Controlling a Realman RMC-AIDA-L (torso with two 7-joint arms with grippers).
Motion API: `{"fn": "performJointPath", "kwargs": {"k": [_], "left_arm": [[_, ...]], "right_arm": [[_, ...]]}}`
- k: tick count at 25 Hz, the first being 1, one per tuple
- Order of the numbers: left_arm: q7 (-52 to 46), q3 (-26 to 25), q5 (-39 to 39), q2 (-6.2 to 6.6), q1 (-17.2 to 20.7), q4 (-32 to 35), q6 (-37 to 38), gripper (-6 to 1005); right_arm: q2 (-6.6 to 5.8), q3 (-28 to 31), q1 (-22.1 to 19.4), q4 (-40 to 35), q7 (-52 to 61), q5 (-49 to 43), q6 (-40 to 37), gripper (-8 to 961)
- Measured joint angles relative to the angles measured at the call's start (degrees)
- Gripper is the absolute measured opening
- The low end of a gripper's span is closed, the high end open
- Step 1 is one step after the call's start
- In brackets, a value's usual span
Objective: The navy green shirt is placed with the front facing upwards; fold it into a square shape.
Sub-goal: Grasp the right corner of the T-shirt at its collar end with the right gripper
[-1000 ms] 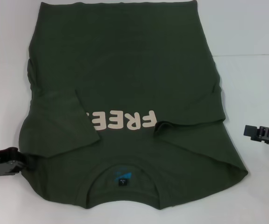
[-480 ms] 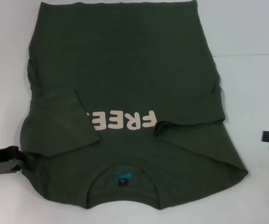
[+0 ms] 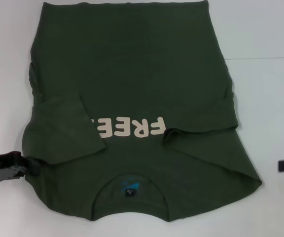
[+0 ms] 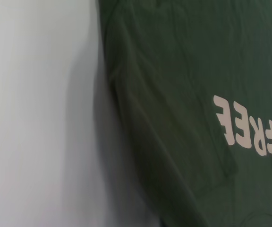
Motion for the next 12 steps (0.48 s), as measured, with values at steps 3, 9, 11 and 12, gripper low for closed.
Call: {"fn": "performJointPath", "kwargs": {"k": [3,9,11,12], "left_arm": [[0.14,0.0,-0.14,-0.01,-0.02,-0.08,0.04,44],[0.29,-0.1,-0.19,-0.02,0.15,-0.17,-0.06,44],[0.68,-0.13,-0.2,-0.07,0.25,-0.22,-0.05,44],[0.85,-0.19,-0.2,-0.09,0.27,-0.24,-0.03,44]], "right_arm": [[1.26,0.03,1.12,-0.05,-0.06,-2.51,0.5,758],[2.62,-0.41,2.17,-0.03,-0.29,-2.93,3.45,758],[2.63,-1.28,2.9,0.01,0.04,-3.12,3.85,759],[2.64,-1.65,3.42,0.01,0.22,-3.52,3.89,759]]}}
